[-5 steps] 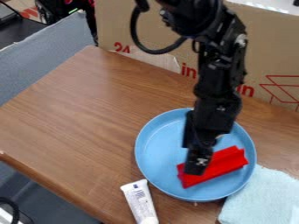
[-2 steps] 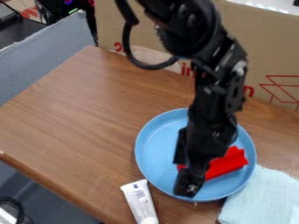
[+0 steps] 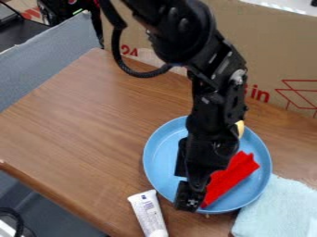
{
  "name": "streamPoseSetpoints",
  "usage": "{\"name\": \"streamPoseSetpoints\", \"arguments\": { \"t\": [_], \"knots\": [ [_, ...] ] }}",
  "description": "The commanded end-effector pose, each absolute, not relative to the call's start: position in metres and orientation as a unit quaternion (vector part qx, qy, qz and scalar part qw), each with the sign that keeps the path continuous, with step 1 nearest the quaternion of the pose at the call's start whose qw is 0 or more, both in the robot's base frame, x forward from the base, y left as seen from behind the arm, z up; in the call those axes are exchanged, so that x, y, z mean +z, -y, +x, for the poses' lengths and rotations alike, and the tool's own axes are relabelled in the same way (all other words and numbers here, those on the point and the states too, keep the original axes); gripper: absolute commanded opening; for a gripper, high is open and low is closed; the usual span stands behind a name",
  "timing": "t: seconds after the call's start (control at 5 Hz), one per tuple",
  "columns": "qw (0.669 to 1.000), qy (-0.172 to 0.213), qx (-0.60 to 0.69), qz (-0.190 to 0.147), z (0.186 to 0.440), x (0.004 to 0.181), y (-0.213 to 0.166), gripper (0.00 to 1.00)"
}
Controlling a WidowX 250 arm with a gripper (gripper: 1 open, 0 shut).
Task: Put the red object on the blue plate
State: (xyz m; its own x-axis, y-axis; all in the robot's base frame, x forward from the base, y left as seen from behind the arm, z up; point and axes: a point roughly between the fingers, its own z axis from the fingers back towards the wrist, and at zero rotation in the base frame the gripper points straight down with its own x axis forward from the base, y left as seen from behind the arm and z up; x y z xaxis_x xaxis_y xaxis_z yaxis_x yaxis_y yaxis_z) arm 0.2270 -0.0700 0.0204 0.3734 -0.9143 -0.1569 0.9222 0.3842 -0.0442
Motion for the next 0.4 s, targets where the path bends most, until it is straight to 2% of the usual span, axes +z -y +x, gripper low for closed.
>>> {"name": "streamPoseSetpoints", "arguments": {
  "t": [0.0, 0.2],
  "knots": [
    [0.833, -0.049, -0.55, 0.047, 0.247, 0.059, 0.074, 1.0],
    [0.835, -0.052, -0.544, 0.064, 0.256, 0.079, 0.086, 1.0]
  ]
}}
